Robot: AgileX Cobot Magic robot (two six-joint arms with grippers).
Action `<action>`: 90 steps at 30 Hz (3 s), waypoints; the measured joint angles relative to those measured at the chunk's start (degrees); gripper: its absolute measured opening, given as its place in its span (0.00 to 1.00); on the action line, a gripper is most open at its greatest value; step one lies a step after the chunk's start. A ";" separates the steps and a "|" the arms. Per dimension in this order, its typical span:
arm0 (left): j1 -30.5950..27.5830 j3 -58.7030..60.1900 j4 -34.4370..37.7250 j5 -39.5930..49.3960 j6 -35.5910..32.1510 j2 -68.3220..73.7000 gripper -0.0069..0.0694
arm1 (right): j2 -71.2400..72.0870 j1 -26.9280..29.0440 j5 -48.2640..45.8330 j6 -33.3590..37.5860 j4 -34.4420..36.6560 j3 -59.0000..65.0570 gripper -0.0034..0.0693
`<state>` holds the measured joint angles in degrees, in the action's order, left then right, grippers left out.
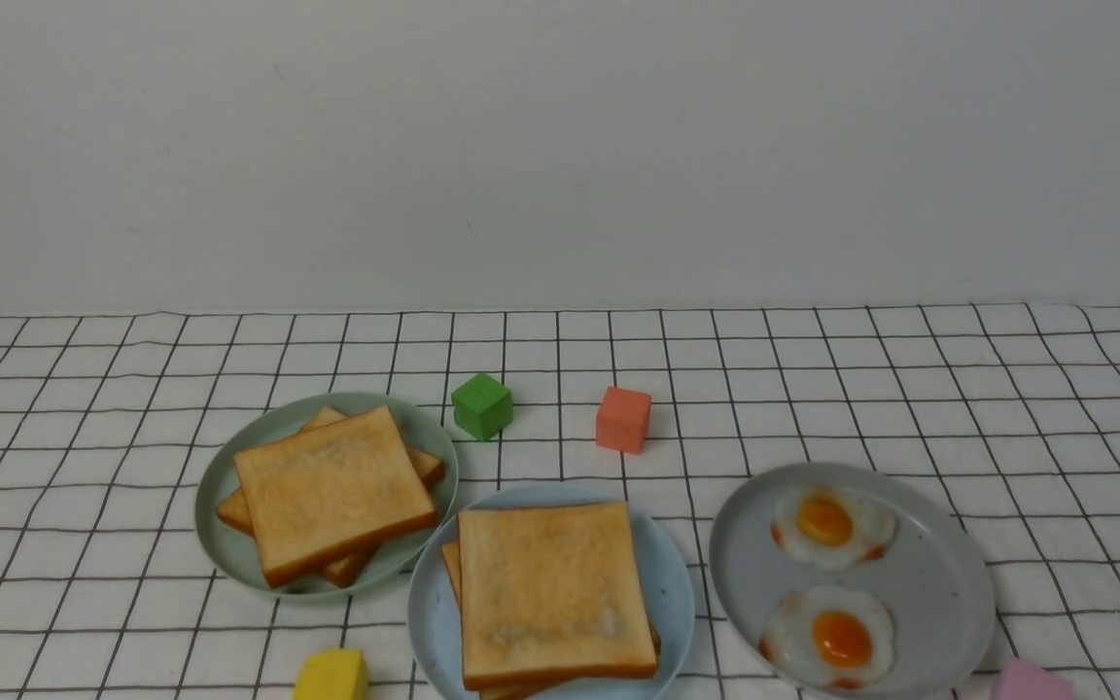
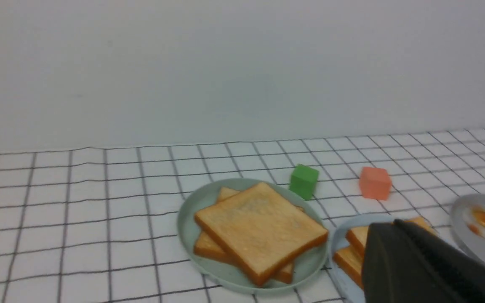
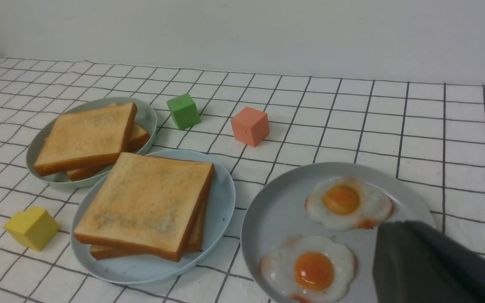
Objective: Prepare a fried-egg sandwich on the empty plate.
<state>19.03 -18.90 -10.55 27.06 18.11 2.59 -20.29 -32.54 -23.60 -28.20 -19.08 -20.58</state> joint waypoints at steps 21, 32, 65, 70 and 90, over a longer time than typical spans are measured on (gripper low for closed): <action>-15.20 20.52 8.92 -4.42 -5.13 -3.26 0.09 | 0.26 0.00 -0.18 0.00 0.00 0.05 0.08; -15.20 20.52 7.30 -4.48 -5.13 -3.26 0.10 | 0.26 0.00 -0.18 0.00 0.00 0.05 0.10; -15.20 20.52 7.30 -4.50 -5.13 -3.26 0.14 | 15.57 19.66 -9.71 19.72 8.73 4.34 0.16; -15.20 20.52 7.30 -4.50 -5.13 -3.26 0.14 | 20.78 26.61 -3.80 21.99 13.95 14.08 0.17; -15.20 20.52 7.26 -4.55 -5.13 -3.26 0.18 | 20.95 34.17 1.08 22.34 19.79 21.43 0.19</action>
<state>3.83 1.63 -3.29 22.51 12.98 -0.66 0.66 1.63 -22.51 -5.86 0.72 0.86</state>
